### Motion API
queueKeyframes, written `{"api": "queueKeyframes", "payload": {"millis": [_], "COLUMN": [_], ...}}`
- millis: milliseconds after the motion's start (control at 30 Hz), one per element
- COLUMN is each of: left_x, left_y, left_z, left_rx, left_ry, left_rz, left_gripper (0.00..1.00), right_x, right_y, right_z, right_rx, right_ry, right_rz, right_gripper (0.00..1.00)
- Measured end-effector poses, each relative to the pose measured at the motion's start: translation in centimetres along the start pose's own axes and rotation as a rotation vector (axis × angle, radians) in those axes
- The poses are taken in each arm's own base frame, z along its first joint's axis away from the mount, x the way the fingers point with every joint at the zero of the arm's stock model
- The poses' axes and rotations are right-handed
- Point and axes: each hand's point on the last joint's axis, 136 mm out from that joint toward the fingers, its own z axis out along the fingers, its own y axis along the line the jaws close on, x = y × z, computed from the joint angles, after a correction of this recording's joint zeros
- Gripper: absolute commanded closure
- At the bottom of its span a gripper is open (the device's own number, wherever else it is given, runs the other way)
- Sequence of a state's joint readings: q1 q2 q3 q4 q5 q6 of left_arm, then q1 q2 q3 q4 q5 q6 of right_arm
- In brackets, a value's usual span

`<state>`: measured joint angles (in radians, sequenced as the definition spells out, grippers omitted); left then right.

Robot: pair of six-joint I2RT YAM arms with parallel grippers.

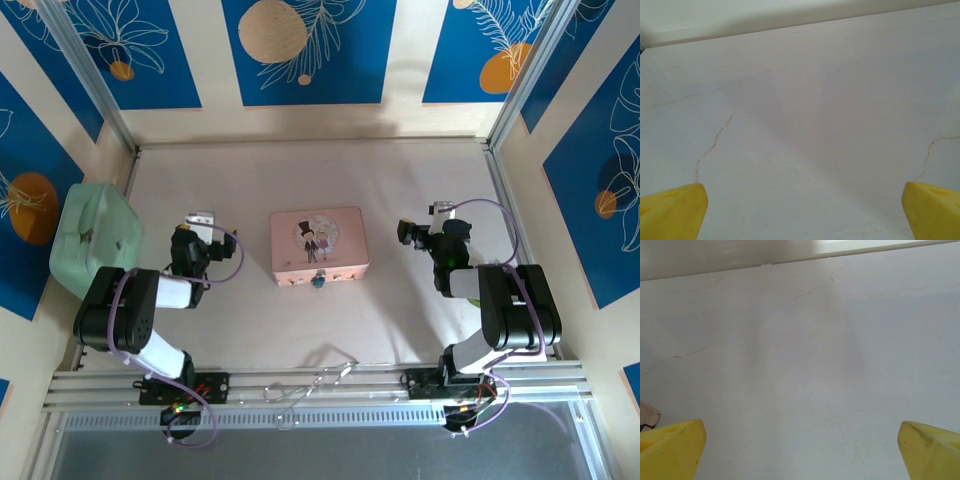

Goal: Unlock the padlock with the key

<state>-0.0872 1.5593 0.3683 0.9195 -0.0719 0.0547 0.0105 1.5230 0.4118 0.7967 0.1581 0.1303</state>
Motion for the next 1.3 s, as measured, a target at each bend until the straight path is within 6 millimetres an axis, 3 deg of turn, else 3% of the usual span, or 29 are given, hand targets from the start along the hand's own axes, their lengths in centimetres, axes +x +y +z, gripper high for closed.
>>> {"api": "queueKeyframes", "payload": {"millis": [133,167,233,300,333,400,467,500,567,633,700,767,867,933,1100,1167,1300], "left_x": [0.3,-0.4,-3.5,-8.8,-11.2,-15.9,-18.9,-19.4,-18.4,-15.0,-9.8,-4.7,0.6,1.7,0.1,-0.3,0.3], "left_y": [0.3,0.6,1.8,3.1,3.5,3.6,2.6,1.5,-2.3,-7.9,-13.4,-16.7,-18.2,-18.6,-19.0,-19.0,-19.4], "left_z": [0.3,0.6,1.2,1.1,0.5,-1.5,-3.8,-4.9,-6.6,-7.9,-9.7,-11.5,-13.6,-14.7,-15.9,-16.1,-16.1], "left_rx": [-0.017,-0.030,-0.085,-0.140,-0.155,-0.139,-0.078,-0.035,0.071,0.197,0.307,0.368,0.376,0.390,0.430,0.434,0.453], "left_ry": [0.060,0.086,0.102,0.053,0.024,-0.032,-0.075,-0.083,-0.042,0.066,0.221,0.364,0.502,0.527,0.493,0.488,0.497], "left_rz": [0.000,0.000,-0.016,-0.068,-0.104,-0.203,-0.308,-0.356,-0.421,-0.435,-0.419,-0.411,-0.437,-0.459,-0.533,-0.560,-0.623], "left_gripper": [0.01,0.01,0.01,0.01,0.00,0.00,0.00,0.00,0.00,0.00,0.00,0.00,0.00,0.01,0.04,0.06,0.08], "right_x": [-0.7,-2.3,-7.2,-13.5,-15.0,-14.8,-11.3,-8.8,-3.9,-0.9,1.0,1.7,2.4,3.7,8.6,9.7,8.7], "right_y": [0.1,0.5,1.7,2.3,2.2,1.3,1.0,2.1,5.8,10.4,14.8,17.0,18.7,19.6,21.2,21.7,24.5], "right_z": [-0.5,-0.9,-2.1,-4.6,-6.0,-8.1,-8.4,-8.3,-8.7,-10.6,-13.7,-16.4,-18.7,-18.9,-16.9,-16.3,-15.3], "right_rx": [0.098,0.121,0.133,0.108,0.087,0.071,0.107,0.113,0.121,0.093,0.047,0.014,-0.055,-0.083,0.004,0.050,0.050], "right_ry": [0.056,0.071,0.067,-0.031,-0.066,-0.067,0.038,0.126,0.311,0.418,0.456,0.443,0.406,0.414,0.523,0.562,0.570], "right_rz": [-0.018,-0.005,0.087,0.243,0.317,0.468,0.567,0.588,0.555,0.457,0.355,0.320,0.337,0.342,0.263,0.221,0.185], "right_gripper": [0.01,0.01,0.01,0.01,0.03,0.06,0.09,0.09,0.08,0.06,0.06,0.07,0.09,0.10,0.12,0.12,0.09]}}
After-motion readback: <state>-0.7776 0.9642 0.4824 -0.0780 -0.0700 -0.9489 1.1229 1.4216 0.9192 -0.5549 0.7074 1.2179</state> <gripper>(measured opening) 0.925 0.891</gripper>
